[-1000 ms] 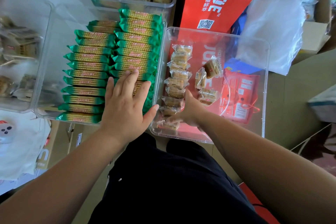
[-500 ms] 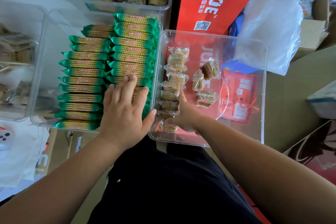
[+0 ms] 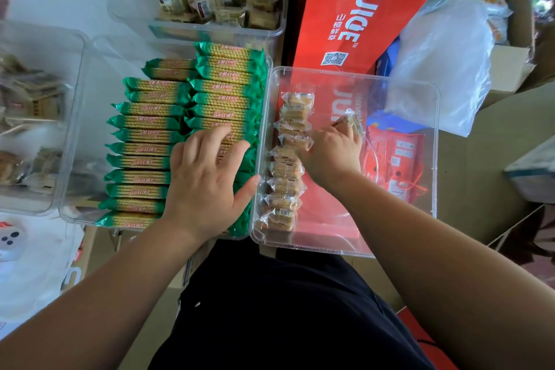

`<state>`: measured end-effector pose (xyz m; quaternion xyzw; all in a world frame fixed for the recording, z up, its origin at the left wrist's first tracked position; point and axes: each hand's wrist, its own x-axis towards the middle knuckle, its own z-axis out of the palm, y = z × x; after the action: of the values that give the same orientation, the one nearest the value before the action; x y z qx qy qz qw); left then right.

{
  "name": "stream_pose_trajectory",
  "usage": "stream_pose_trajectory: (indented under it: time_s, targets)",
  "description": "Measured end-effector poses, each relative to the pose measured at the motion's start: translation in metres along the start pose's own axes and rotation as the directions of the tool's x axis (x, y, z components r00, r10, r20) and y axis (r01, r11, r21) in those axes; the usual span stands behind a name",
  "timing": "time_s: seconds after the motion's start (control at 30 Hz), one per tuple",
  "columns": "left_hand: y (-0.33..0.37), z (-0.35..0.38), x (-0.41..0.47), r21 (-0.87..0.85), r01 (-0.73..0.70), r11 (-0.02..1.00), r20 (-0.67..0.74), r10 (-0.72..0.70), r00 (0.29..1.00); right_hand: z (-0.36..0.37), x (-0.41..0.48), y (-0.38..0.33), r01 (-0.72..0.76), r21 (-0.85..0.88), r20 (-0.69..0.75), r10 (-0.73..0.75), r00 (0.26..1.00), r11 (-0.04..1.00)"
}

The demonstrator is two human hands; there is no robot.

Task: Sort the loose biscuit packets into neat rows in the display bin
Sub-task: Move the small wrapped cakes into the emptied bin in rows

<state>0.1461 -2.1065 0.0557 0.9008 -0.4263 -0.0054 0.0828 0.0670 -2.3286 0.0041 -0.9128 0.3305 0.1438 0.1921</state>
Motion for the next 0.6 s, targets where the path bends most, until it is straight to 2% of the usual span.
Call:
stream_pose_trajectory:
  time_s: [0.07,0.23,0.4,0.43,0.47,0.53,0.57,0.6]
  targets:
    - [-0.001,0.000,0.002,0.002,-0.009,1.000,0.005,0.009,1.000,0.001,0.004,-0.004,-0.027,0.042,-0.006,0.027,1.000,0.999]
    - [-0.001,0.003,0.004,0.016,-0.028,0.999,0.012,0.028,1.000,0.006,0.019,-0.002,-0.111,0.322,-0.025,0.126,0.992,0.940]
    - [-0.001,0.006,0.007,0.005,-0.036,0.999,0.031,0.035,0.999,-0.004,0.017,0.011,0.005,0.436,0.046,-0.028,0.999,0.900]
    - [-0.001,0.005,0.008,0.001,-0.031,1.000,0.030,0.031,0.999,-0.005,0.016,0.016,0.041,0.449,0.026,-0.059,0.998,0.893]
    - [-0.002,0.004,0.010,-0.002,-0.027,1.000,0.026,0.027,0.999,-0.006,0.015,0.022,0.085,0.420,-0.052,-0.070,0.996,0.904]
    - [-0.002,0.001,0.014,0.007,-0.028,1.000,0.007,0.028,1.000,-0.005,0.014,0.036,0.130,0.296,-0.330,-0.026,0.944,0.946]
    - [-0.003,0.000,0.017,0.017,-0.034,0.999,-0.004,0.034,0.999,-0.005,0.013,0.044,0.095,0.275,-0.429,0.034,0.903,0.957]
    - [-0.003,-0.001,0.020,0.028,-0.041,0.999,-0.012,0.042,0.999,-0.006,0.015,0.051,0.026,0.297,-0.449,0.116,0.886,0.954]
